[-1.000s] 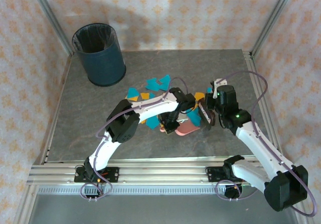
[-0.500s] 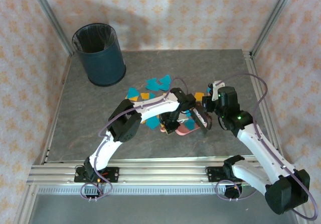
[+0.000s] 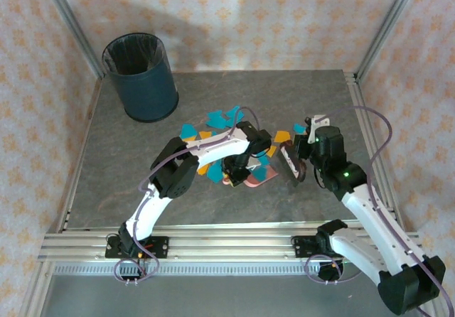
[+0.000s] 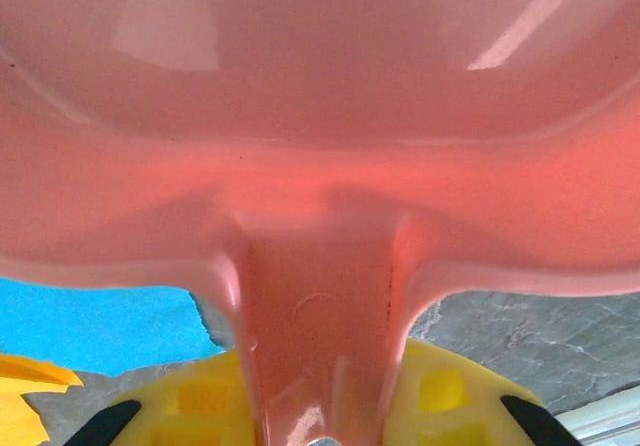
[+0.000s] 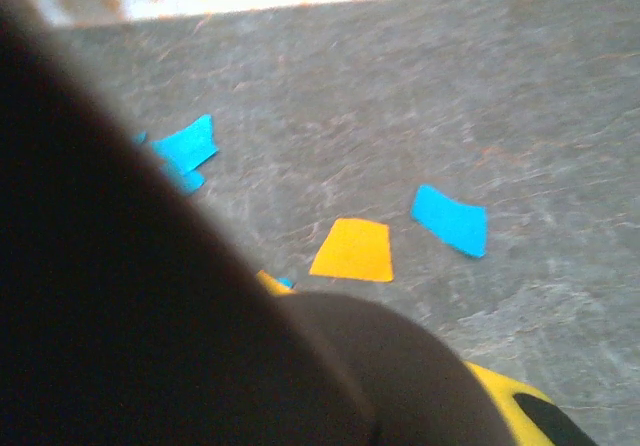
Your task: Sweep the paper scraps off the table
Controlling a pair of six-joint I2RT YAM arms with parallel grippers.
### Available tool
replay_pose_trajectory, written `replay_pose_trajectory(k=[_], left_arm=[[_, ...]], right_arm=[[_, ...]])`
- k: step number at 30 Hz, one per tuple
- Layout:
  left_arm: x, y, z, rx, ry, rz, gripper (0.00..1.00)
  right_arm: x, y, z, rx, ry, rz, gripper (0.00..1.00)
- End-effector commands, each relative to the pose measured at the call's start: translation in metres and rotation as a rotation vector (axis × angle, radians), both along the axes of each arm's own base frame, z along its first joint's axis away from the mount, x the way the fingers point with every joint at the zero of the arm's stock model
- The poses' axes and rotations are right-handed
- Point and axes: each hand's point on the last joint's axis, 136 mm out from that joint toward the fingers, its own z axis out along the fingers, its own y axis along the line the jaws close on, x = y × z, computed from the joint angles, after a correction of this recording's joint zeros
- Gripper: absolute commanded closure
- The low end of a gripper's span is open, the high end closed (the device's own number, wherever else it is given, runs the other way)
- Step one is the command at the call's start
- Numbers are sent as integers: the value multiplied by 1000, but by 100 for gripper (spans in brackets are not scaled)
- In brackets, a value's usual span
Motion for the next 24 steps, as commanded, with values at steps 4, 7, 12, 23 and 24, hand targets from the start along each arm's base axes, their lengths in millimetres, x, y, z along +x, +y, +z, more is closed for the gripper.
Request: replay_pose_trajectory(k=[4,7,12,23,24], left_arm=[[2,17,14,28,-31,40,100],[2,17,15,26,-28,41,100],[4,15,15,18,-24,43,100],[5,14,14,12,-15,54,100],[5,14,14,11,-15,53,100]], right_arm=[[9,-52,27,-40,-158,-316,100],[13,-70,30,-89,-191,-431,100],[25,-95,33,-154,-229,-573,100],[75,-111,28,-227,-234,-602,100],[79,-111,27,-235,-230,-600,100]])
